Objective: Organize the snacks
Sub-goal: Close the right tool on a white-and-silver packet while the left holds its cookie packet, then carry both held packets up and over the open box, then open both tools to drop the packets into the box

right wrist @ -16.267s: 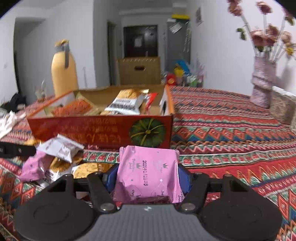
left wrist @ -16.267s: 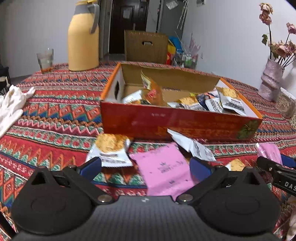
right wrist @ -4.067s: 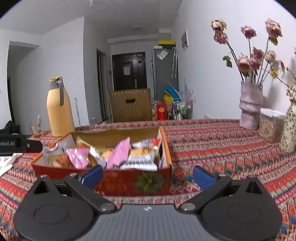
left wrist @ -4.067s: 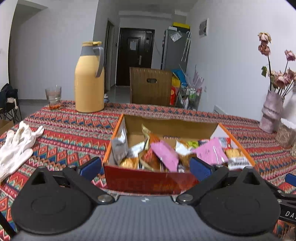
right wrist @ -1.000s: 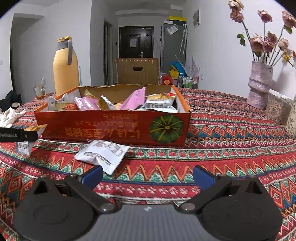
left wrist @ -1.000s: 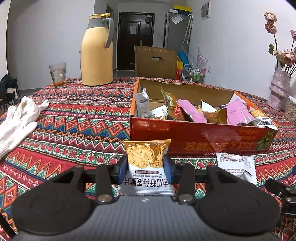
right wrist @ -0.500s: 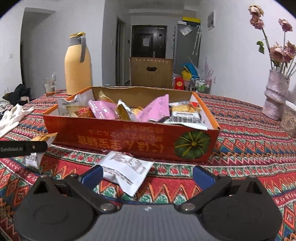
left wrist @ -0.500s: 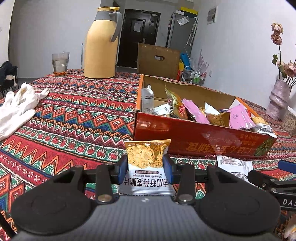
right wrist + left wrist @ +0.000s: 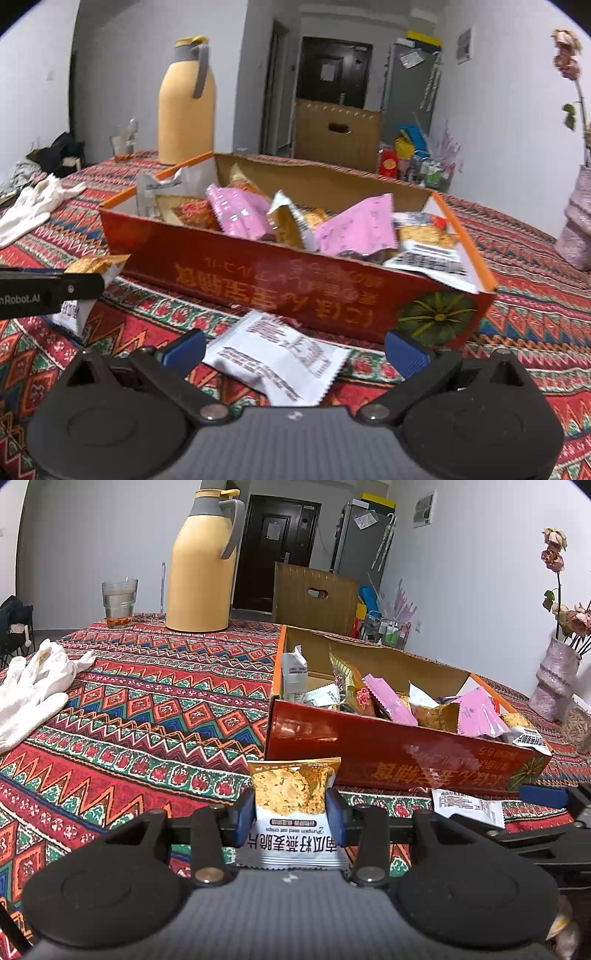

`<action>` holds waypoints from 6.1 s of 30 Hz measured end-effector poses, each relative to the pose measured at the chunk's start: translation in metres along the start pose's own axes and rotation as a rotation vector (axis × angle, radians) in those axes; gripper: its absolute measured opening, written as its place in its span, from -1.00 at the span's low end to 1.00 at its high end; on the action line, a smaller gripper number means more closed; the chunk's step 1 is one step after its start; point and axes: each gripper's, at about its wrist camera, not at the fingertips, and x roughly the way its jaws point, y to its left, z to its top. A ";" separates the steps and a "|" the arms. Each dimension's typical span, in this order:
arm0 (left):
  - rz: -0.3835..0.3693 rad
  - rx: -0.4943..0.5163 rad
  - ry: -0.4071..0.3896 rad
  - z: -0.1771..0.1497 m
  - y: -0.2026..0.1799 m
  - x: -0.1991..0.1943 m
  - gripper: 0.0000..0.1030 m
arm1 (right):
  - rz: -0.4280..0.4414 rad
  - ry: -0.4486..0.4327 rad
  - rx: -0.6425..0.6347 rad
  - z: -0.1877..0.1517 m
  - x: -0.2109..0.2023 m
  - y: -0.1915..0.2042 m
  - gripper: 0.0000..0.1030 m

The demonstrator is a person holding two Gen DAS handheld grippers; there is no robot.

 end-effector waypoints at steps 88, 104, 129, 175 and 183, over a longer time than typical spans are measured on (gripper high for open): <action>-0.019 0.064 -0.085 0.041 -0.037 -0.030 -0.19 | 0.141 -0.035 0.147 -0.004 -0.029 -0.017 0.67; -0.008 0.054 -0.070 0.027 -0.022 -0.042 -0.19 | 0.137 0.103 0.114 -0.005 -0.010 0.024 -0.23; -0.010 0.103 -0.202 0.091 -0.065 -0.033 -0.19 | -0.004 -0.245 0.158 0.068 -0.045 -0.034 -0.23; 0.082 0.003 -0.307 0.105 -0.068 0.005 1.00 | -0.109 -0.343 0.324 0.077 0.006 -0.072 1.00; 0.066 0.024 -0.336 0.099 -0.070 -0.033 1.00 | -0.103 -0.396 0.308 0.071 -0.038 -0.068 1.00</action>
